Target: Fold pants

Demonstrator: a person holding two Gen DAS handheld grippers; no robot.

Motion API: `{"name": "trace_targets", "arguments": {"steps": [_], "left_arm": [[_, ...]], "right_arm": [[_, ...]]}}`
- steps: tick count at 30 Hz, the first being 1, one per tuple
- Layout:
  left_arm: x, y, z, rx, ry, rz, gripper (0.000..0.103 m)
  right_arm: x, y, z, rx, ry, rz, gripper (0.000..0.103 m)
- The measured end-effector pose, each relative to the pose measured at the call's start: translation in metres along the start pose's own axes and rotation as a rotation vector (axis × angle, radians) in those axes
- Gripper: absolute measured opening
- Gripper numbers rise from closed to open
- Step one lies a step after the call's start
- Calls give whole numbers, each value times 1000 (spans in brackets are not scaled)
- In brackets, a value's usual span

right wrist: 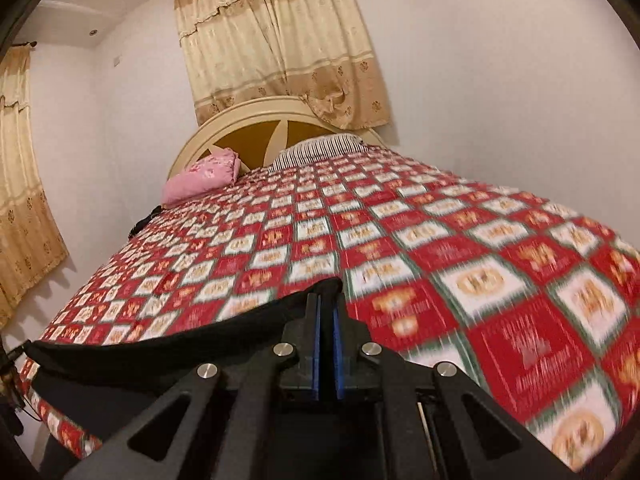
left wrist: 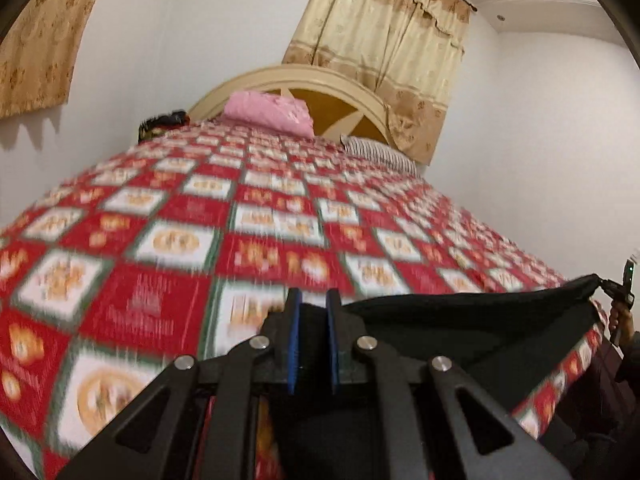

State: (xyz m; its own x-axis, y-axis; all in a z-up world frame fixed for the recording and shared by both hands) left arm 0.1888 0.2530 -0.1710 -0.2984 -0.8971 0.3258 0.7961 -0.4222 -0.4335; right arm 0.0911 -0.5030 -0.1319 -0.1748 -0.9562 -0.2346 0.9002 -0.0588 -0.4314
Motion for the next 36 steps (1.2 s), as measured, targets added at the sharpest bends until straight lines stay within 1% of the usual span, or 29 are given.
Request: {"name": "trace_targets", "arguments": {"steps": [1,3,6,7,9,10,12,13,14,15,16,17,19,22,23,25,28,30,32,34,35,36], "left_arm": [[-2,-1,-6,-8,-1,2,14],[-5,-2,-23,-35,3,19,20],[-9,-5,-35,-51,4,31,27],[-12,-6,-37,-55,0,39,31],[-18,-10,-41,-49,-8,76,56],[-21,-12,-39,-45,-10,92,59],[-26,-15,-41,-52,-9,104,67],[-27,-17,-41,-56,-1,114,68],[-28,-20,-42,-61,7,117,68],[-29,-23,-45,-66,12,117,68],[-29,-29,-46,-73,19,125,68],[-30,-33,-48,-75,27,133,68],[-33,-43,-52,-86,50,179,68],[-37,-56,-57,-96,81,246,68],[-35,-61,-61,-103,105,271,68],[-31,-65,-64,-110,131,291,68],[-14,-69,-63,-94,165,277,68],[-3,-66,-58,-78,174,260,68],[10,-57,-53,-81,194,236,68],[17,-44,-52,-102,218,223,68],[20,-39,-53,-112,220,220,68],[21,-35,-53,-120,221,220,66]], "right_arm": [[3,-3,-10,-10,5,-5,5],[8,-8,-24,-29,12,-14,5],[14,-15,-42,-44,21,-16,5],[14,-18,-47,-49,20,-17,5],[13,-19,-55,-78,12,-5,5],[12,-19,-59,-92,8,-2,5],[14,-22,-64,-99,-4,-12,9],[16,-24,-66,-105,-5,-20,18],[18,-27,-68,-106,-5,-37,34],[20,-31,-69,-104,-5,-55,40],[23,-35,-71,-102,-2,-66,44],[27,-40,-72,-99,5,-82,44],[31,-53,-72,-87,7,-116,44],[25,-71,-68,-62,-14,-152,44],[16,-78,-66,-51,-44,-162,44],[-9,-84,-61,-39,-90,-135,44],[-56,-81,-57,-49,-177,-74,44],[-108,-66,-60,-92,-261,-6,44],[-159,-50,-70,-129,-356,60,44],[-204,-37,-84,-164,-445,118,44],[-237,-29,-97,-191,-513,169,44],[-262,-23,-107,-204,-566,204,44]]}}
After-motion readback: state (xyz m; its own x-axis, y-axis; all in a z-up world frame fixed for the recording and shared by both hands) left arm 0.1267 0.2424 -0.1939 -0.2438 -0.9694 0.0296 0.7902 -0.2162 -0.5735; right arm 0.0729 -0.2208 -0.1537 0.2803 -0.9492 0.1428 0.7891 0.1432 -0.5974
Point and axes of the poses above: each gripper's, at about its wrist camera, not at the fingertips, and y roughly the way its jaws point, x to its right, z to its top, the point moved 6 cm from there along y, roughly the way its jaws point, and after that the axes turned 2 degrees about -z, right-handed, at the moved point
